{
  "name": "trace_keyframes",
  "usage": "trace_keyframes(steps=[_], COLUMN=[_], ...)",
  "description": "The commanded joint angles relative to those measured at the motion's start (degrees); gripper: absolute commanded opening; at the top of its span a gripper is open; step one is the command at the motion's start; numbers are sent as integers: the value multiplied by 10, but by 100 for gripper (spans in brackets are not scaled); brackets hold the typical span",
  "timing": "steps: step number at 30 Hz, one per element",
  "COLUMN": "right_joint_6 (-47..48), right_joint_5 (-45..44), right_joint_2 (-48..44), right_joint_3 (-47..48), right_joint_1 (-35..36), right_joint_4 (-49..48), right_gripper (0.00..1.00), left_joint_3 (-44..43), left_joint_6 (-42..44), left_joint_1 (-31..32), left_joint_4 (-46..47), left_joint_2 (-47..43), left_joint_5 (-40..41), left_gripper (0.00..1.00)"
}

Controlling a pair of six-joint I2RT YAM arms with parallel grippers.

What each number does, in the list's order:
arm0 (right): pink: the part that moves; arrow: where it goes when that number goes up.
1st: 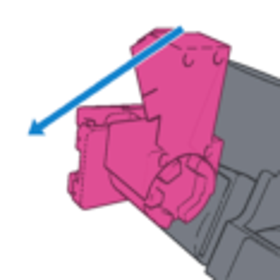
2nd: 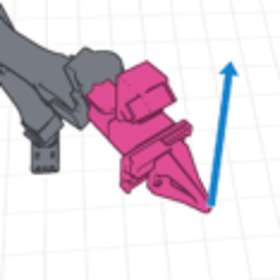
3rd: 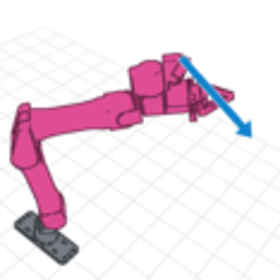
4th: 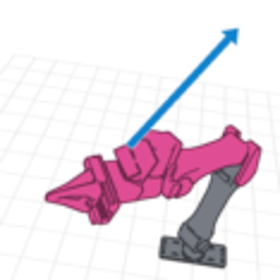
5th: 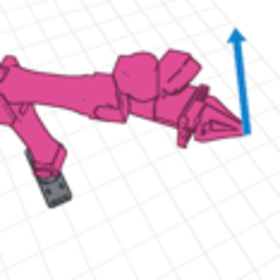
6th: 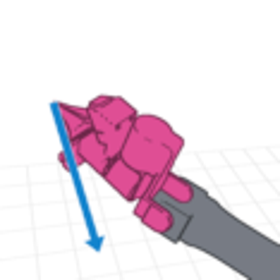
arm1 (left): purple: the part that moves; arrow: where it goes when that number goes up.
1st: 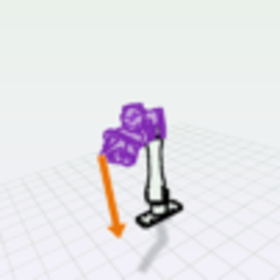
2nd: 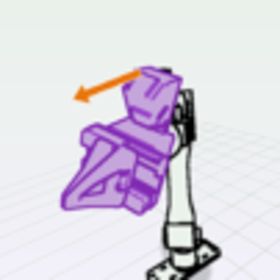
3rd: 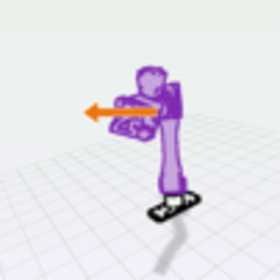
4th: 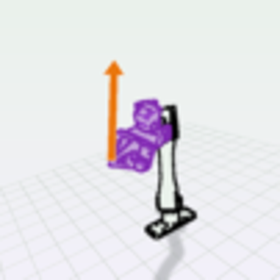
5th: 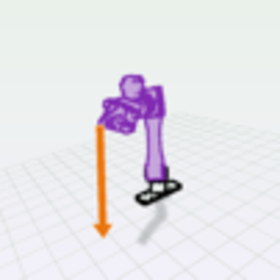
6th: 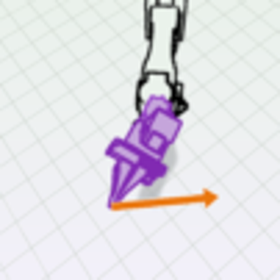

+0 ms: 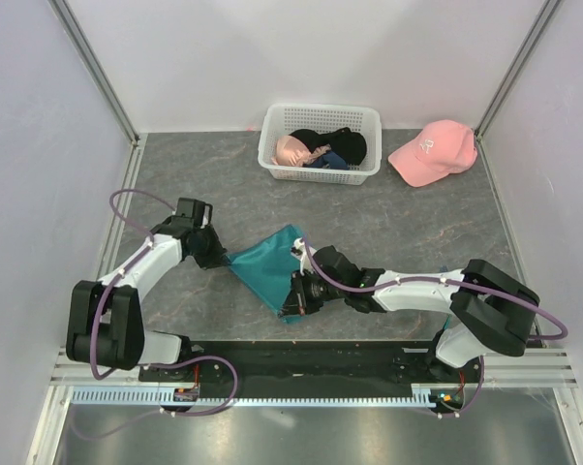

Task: Fold the napkin into a case and place the utensils inside
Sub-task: Fold the lower triangle-folded napkin at the center of the board.

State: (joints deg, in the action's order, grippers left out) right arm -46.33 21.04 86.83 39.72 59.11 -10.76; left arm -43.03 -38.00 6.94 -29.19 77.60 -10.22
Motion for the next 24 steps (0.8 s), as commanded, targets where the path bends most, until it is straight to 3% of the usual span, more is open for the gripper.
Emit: trace_keyframes(steps=[1,13,19,24], right_joint_6=[-46,-45,26,26], right_joint_5=[88,168,168,170], right_joint_2=[-22,-46,-44,-53], right_joint_3=[-54,-177,-178,-163], right_joint_1=[-28,-143,-167,-165], right_joint_4=[-65,-127,-49,-44], right_gripper=[0,0,0,0], left_joint_3=[-71,-271,-305,-313], left_joint_6=[7,-40,-58,-38], left_joint_1=[40,192,202,196], left_joint_4=[-6,-109,-111,-112], left_joint_2=[14,167,198,194], left_joint_5=[164,324,306,289], left_gripper=[2,2,2,2])
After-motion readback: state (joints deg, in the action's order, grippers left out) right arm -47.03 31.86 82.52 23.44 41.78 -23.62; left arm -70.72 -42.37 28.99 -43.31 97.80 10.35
